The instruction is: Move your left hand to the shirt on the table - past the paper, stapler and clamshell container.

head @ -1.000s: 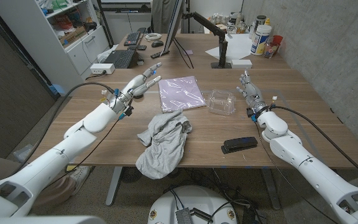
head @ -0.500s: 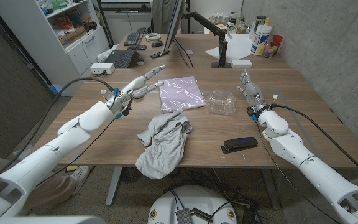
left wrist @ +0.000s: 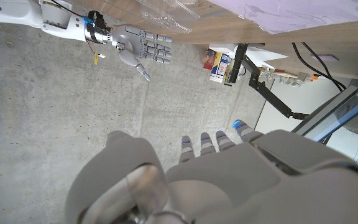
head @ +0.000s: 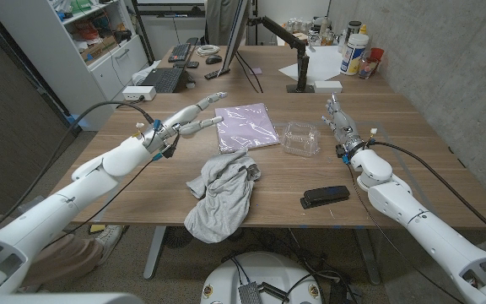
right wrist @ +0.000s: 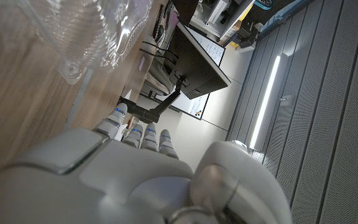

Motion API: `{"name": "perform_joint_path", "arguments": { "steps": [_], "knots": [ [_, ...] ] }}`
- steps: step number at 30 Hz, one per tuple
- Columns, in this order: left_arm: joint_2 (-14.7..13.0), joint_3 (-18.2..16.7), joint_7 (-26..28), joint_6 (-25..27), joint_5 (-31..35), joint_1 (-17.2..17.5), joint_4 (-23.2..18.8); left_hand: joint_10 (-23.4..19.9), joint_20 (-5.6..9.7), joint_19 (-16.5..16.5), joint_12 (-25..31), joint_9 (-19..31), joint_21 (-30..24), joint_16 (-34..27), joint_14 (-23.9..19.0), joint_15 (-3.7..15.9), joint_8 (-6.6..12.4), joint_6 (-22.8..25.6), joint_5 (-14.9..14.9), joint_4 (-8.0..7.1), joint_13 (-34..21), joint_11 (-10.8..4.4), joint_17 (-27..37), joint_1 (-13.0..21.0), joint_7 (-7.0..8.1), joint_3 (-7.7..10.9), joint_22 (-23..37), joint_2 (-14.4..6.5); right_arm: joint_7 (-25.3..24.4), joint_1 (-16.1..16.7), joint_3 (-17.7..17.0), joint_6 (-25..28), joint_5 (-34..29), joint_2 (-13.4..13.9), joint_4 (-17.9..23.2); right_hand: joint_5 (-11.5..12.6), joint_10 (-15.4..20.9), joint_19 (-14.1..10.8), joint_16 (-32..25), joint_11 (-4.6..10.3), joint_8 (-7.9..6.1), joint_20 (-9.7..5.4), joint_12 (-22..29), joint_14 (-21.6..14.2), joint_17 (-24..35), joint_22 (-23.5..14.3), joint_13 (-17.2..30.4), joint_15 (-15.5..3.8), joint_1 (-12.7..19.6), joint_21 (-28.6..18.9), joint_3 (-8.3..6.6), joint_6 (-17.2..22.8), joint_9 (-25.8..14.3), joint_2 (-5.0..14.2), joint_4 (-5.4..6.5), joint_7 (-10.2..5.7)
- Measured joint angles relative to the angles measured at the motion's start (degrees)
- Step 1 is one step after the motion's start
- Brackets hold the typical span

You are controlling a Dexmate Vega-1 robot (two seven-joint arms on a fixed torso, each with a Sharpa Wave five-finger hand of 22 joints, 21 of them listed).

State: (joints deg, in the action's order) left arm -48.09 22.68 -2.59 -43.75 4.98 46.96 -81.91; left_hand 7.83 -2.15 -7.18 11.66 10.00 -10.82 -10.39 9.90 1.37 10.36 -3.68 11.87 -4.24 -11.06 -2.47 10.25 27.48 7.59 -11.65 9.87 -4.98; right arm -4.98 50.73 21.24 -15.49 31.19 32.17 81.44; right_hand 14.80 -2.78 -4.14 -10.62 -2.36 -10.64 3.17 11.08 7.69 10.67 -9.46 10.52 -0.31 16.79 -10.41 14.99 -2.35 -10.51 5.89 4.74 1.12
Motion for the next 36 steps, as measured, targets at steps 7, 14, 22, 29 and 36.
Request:
{"name": "perform_joint_path", "arguments": {
  "steps": [7,14,22,29,36],
  "knots": [
    [-0.1,0.0,0.0,0.0,0.0,-0.3,0.2,0.0,0.41,0.4,0.2,0.0,-0.3,-0.2,0.0,0.0,0.27,0.3,0.2,0.06,0.0,0.0,0.0,0.0,0.31,-0.06,0.0,0.0,-0.1,0.0,0.0,0.3,-0.1,0.0,0.0,0.0,0.0,0.0,0.0,0.0,0.0,0.0,0.0,0.0,0.0,0.0,0.0,0.0,0.0,0.0,0.0,0.0,0.0,0.0,0.0,0.0],
    [-0.2,0.2,-0.8,-2.8,2.1,-0.7,0.4,0.0,0.19,0.6,0.2,0.0,-0.2,-0.2,0.0,-0.01,0.27,0.3,0.2,0.06,0.0,0.0,0.0,0.0,0.31,-0.06,0.0,0.0,-0.2,0.2,0.1,0.4,-0.1,0.1,0.2,0.0,0.0,0.0,0.0,0.0,0.0,0.0,0.0,0.0,0.0,0.0,0.0,0.0,0.3,0.0,0.0,0.0,0.0,0.3,0.0,0.0],
    [-0.3,0.7,-1.9,-3.5,2.5,-1.0,0.5,-0.2,0.2,0.6,0.2,0.0,-0.3,-0.2,-0.2,0.2,0.27,0.3,0.4,0.06,0.0,-0.2,0.0,0.0,0.31,-0.06,0.0,0.0,-0.4,0.5,0.0,0.4,-0.1,0.2,0.2,0.0,0.0,0.0,0.0,0.0,0.0,0.0,0.0,0.0,0.0,0.0,0.0,0.0,0.3,0.0,0.0,0.0,0.0,0.3,0.0,0.0],
    [-0.4,0.9,-2.6,-3.8,2.5,-1.0,0.4,-0.2,0.41,0.8,0.2,0.0,-0.3,-0.2,-0.2,0.19,0.27,0.3,0.4,0.06,0.0,-0.2,0.0,0.0,0.31,-0.06,0.0,0.0,-0.4,0.5,-0.1,0.4,-0.1,0.2,0.0,0.0,0.0,0.0,0.0,0.0,0.0,0.0,0.0,0.0,0.0,0.0,0.0,0.0,0.7,0.0,-0.24,0.0,0.0,-0.07,-0.24,0.0],
    [-0.8,1.4,-4.3,-3.8,1.7,-0.8,0.0,-0.2,0.41,0.8,0.2,0.0,-0.3,-0.2,-0.2,0.19,0.27,0.3,0.4,0.06,0.0,-0.2,0.0,0.0,0.31,-0.06,0.0,0.0,-0.4,0.6,-0.1,0.2,-0.1,0.2,-0.1,-0.2,0.0,0.0,0.0,0.0,0.0,0.0,0.0,0.0,0.0,0.0,0.0,0.0,0.7,0.0,-0.24,0.0,0.0,-0.07,-0.24,0.0]
  ]
}}
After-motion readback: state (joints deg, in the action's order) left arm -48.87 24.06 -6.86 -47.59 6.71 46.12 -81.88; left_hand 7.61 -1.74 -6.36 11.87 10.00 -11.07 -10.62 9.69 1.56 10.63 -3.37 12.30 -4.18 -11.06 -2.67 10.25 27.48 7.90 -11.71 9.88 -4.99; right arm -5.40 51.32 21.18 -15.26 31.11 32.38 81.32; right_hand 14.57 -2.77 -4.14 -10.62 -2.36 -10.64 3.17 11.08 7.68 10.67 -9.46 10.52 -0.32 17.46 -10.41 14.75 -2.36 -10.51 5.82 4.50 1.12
